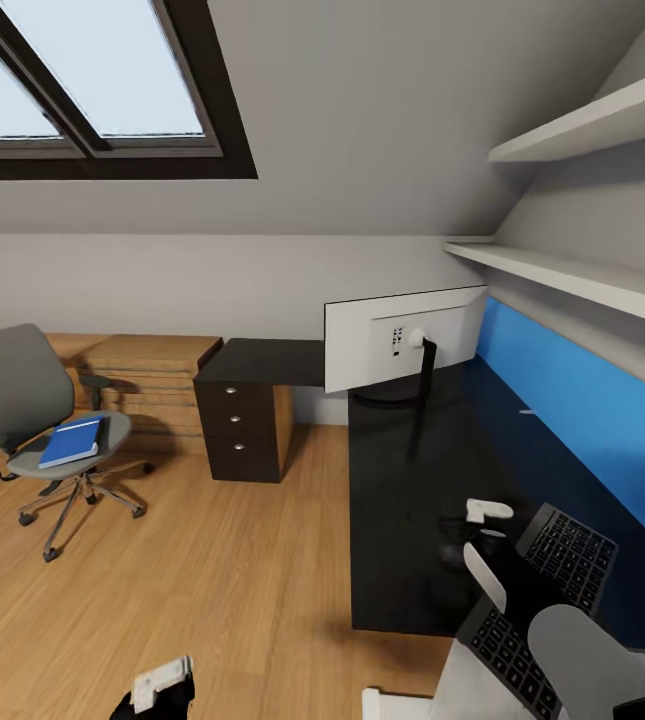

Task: In the bedroom, organize the workspace by keeping the computer under the desk, ensuring the monitor is on the desk, placing the keyboard on the desk next to the monitor, placing the mouse on the desk next to the keyboard, moving the folder from the swivel chair onto the desk next to the mouse, stacking the notebook on top of the folder with the pen on top of the notebook, and positioning the swivel chair next to the desk.

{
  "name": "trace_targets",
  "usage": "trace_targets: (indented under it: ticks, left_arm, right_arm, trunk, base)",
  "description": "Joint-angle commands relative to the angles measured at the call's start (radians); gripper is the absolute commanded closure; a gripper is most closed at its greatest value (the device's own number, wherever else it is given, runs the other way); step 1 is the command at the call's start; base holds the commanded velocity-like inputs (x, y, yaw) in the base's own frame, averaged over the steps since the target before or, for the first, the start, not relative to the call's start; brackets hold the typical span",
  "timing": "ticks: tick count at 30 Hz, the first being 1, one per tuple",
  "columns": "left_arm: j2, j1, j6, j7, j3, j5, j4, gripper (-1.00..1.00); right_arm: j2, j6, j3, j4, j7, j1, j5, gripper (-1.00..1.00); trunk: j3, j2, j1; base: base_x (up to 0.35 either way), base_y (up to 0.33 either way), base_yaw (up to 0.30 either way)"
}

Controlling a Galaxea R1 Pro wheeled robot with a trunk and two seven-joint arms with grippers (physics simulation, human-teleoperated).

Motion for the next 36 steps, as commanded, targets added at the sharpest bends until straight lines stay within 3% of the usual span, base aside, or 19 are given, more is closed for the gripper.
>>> trace_targets:
  ticks: [1, 5, 6, 8, 9, 12, 16, 19, 27, 36]
  left_arm:
    - [0.000, -0.001, 0.059, 0.006, -0.002, 0.007, -0.047, -1.00]
    - [0.001, 0.000, 0.297, 0.008, 0.008, 0.032, -0.229, -1.00]
    - [0.001, 0.000, 0.403, 0.008, 0.014, 0.058, -0.310, -1.00]
    - [0.001, 0.007, 0.491, 0.008, 0.017, 0.092, -0.381, -1.00]
    - [0.003, 0.021, 0.561, 0.009, 0.021, 0.129, -0.444, -1.00]
    - [0.007, 0.052, 0.629, 0.009, 0.023, 0.178, -0.529, -1.00]
    - [0.011, 0.129, 0.673, 0.010, 0.026, 0.214, -0.651, -1.00]
    - [0.032, 0.190, 0.685, 0.010, 0.032, 0.229, -0.704, -1.00]
    - [0.051, 0.211, 0.668, 0.010, 0.037, 0.232, -0.661, -1.00]
    - [0.051, 0.213, 0.559, 0.011, 0.035, 0.231, -0.607, -1.00]
  right_arm:
    - [-0.001, 0.013, 0.008, -0.002, -0.008, -0.001, -0.008, -1.00]
    - [0.000, 0.040, 0.009, -0.002, -0.007, -0.001, -0.008, -1.00]
    - [0.001, 0.052, 0.009, -0.002, -0.007, -0.001, -0.009, -1.00]
    - [0.002, 0.064, 0.010, -0.002, -0.006, -0.001, -0.009, -1.00]
    - [0.003, 0.075, 0.010, -0.002, -0.006, -0.001, -0.009, -1.00]
    - [0.004, 0.091, 0.010, -0.003, -0.006, -0.001, -0.010, -1.00]
    - [0.007, 0.107, 0.011, -0.003, -0.005, -0.001, -0.010, -1.00]
    - [0.008, 0.115, 0.012, -0.004, -0.006, -0.001, -0.010, -1.00]
    - [0.010, 0.161, 0.013, -0.005, -0.005, -0.001, -0.010, -1.00]
    - [0.010, 0.170, 0.013, -0.005, -0.002, -0.001, -0.009, -1.00]
  trunk:
    - [-0.001, -0.001, 0.000]
    - [-0.001, -0.001, 0.000]
    - [-0.001, -0.001, 0.000]
    - [-0.001, -0.001, 0.000]
    - [-0.001, -0.001, 0.000]
    - [-0.001, -0.001, 0.000]
    - [-0.001, -0.001, 0.000]
    - [-0.001, -0.001, 0.000]
    - [-0.001, -0.001, 0.000]
    - [-0.030, -0.064, 0.035]
  base:
    - [0.000, 0.000, 0.000]
    - [0.000, 0.000, 0.000]
    - [0.000, 0.000, 0.000]
    - [0.000, 0.000, 0.000]
    - [0.000, 0.000, 0.000]
    - [0.000, 0.000, 0.000]
    - [0.000, 0.000, 0.000]
    - [0.000, 0.000, 0.000]
    - [0.000, 0.000, 0.000]
    - [0.000, 0.000, 0.000]
